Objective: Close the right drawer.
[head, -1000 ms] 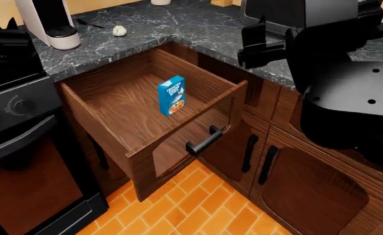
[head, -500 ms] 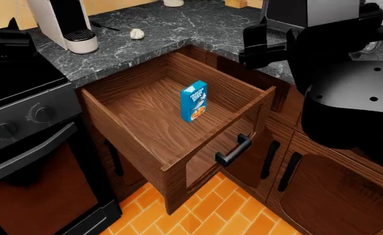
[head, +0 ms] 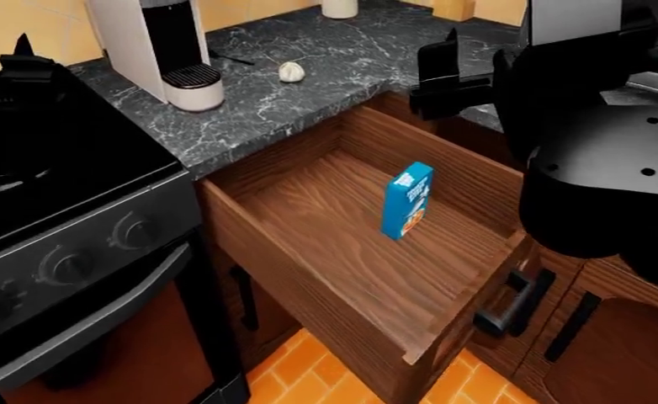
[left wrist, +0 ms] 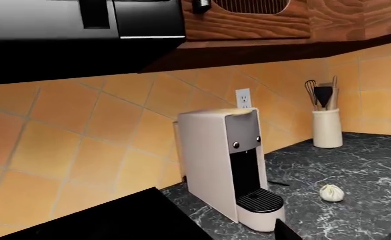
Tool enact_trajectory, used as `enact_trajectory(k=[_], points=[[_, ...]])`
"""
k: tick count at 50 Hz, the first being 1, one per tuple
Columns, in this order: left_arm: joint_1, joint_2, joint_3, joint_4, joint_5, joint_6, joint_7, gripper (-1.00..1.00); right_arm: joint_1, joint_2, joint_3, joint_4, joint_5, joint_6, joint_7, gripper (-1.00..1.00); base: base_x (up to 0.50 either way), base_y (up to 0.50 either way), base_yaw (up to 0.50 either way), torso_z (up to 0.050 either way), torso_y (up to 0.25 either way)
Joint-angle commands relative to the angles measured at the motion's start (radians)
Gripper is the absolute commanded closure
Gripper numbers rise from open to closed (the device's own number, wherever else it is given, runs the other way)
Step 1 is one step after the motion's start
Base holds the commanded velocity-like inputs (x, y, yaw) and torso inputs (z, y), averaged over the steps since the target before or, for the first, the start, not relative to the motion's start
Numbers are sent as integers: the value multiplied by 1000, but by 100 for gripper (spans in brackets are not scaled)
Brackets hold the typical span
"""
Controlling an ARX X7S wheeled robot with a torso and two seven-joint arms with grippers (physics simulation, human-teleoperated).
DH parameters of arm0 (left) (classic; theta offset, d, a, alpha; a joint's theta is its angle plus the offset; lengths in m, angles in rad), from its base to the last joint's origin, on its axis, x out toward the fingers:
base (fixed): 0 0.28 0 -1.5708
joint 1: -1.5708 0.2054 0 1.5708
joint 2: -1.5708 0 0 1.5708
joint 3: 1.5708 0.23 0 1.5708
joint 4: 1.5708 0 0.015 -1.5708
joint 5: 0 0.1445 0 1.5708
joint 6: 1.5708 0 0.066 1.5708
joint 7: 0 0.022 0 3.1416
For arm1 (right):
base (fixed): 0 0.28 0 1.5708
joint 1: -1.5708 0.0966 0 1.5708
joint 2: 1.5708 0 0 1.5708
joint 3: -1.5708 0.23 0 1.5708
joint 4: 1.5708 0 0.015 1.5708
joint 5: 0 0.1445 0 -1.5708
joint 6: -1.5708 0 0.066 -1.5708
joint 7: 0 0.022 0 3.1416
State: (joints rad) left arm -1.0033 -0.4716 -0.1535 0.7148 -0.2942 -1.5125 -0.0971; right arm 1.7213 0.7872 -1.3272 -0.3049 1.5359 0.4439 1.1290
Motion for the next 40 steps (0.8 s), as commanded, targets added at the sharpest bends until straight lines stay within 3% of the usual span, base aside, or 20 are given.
enact_trajectory(k=[1, 33, 40], points=[[6, 18, -20, -1, 4, 11, 26, -100, -6, -15, 31, -7, -18, -7, -29, -100, 520, -147, 0, 0, 0], [14, 12, -11, 9, -8, 14, 8, -100, -7, -16, 36, 6, -17, 4, -2, -100, 378, -327, 0, 0, 1], [11, 12, -11, 8, -12, 13, 4, -100, 0, -26, 26, 13, -19, 26, -15, -100, 0, 0, 0, 0, 1]])
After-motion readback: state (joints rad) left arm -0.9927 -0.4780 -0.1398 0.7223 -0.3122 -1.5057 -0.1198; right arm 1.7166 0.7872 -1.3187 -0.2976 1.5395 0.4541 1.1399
